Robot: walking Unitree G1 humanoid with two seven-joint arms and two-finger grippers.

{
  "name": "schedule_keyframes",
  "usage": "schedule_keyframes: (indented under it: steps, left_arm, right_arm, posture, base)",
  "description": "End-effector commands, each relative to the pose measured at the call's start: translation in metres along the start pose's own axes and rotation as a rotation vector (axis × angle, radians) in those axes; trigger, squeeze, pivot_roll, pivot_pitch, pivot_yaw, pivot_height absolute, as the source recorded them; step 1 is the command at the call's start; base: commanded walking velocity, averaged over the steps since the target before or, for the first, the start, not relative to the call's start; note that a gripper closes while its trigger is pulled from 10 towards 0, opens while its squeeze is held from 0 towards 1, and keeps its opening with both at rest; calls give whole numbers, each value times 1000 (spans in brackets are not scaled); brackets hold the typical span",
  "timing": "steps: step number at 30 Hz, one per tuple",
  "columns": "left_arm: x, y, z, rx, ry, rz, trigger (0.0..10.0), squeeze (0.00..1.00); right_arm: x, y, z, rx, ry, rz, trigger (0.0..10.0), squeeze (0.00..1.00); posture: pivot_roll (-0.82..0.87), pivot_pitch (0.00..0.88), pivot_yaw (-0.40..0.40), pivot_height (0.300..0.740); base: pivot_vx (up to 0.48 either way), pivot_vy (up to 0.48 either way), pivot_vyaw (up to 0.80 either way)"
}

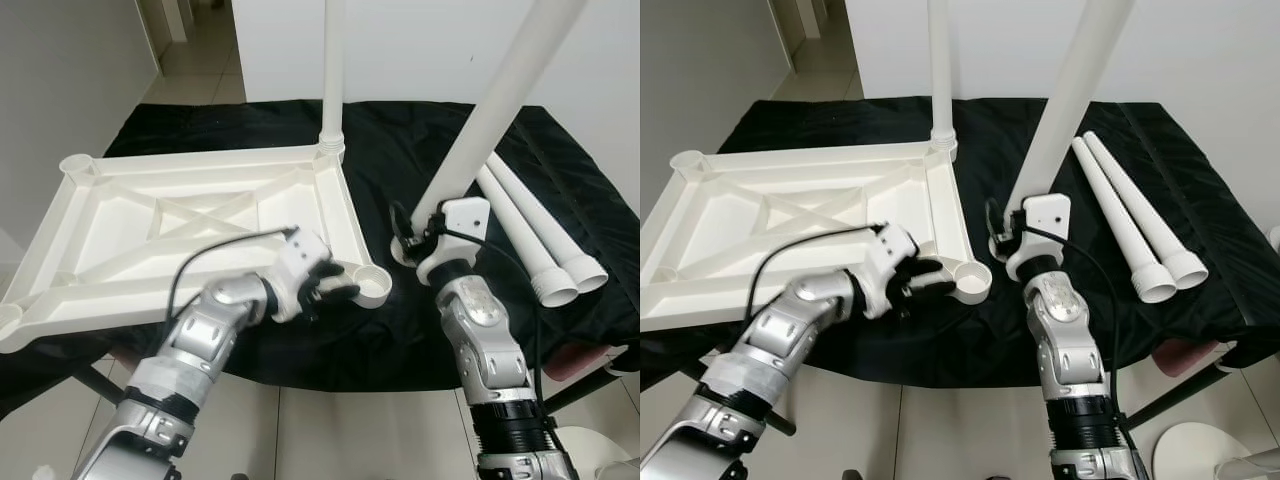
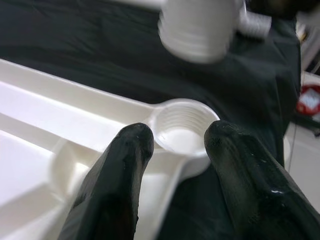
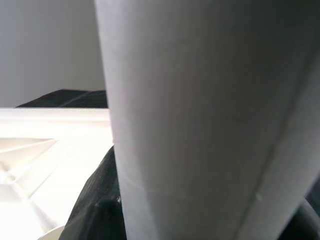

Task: Building children table

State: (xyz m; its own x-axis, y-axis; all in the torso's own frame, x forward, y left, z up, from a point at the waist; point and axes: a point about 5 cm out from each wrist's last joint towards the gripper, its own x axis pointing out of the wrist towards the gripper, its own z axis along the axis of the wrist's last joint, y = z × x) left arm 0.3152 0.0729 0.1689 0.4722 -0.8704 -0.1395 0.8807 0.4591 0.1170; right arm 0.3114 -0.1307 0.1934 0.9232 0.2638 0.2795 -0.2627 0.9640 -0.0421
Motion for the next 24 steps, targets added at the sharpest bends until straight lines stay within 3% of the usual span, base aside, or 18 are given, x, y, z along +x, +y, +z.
schedule_keyframes:
  steps: [1,4,10,13,24]
  left_arm:
    - [-9,7,0,-41,-4,68,10000,0]
    - [-16,10,-1,-98,0,97,10000,0]
    - [-23,13,-2,-93,11,160,10000,0]
    - [-28,11,-4,-128,30,153,10000,0]
    - [-37,0,-9,-114,24,150,10000,0]
  right_arm:
    - [-2,6,-10,10,27,40,10000,0]
    - [-5,11,-21,32,66,72,10000,0]
    - [-7,15,-32,30,107,102,10000,0]
    - [-9,15,-38,34,133,115,10000,0]
    - [-22,15,-58,-28,218,206,10000,0]
  posture:
    - [5,73,22,740]
    - [7,72,18,740]
    - [14,70,4,740]
    - [15,70,-2,740]
    - [29,68,-10,740]
  base:
    - [0,0,0]
    - [0,0,0]
    - [0,0,0]
    - [0,0,0]
    - [0,0,0]
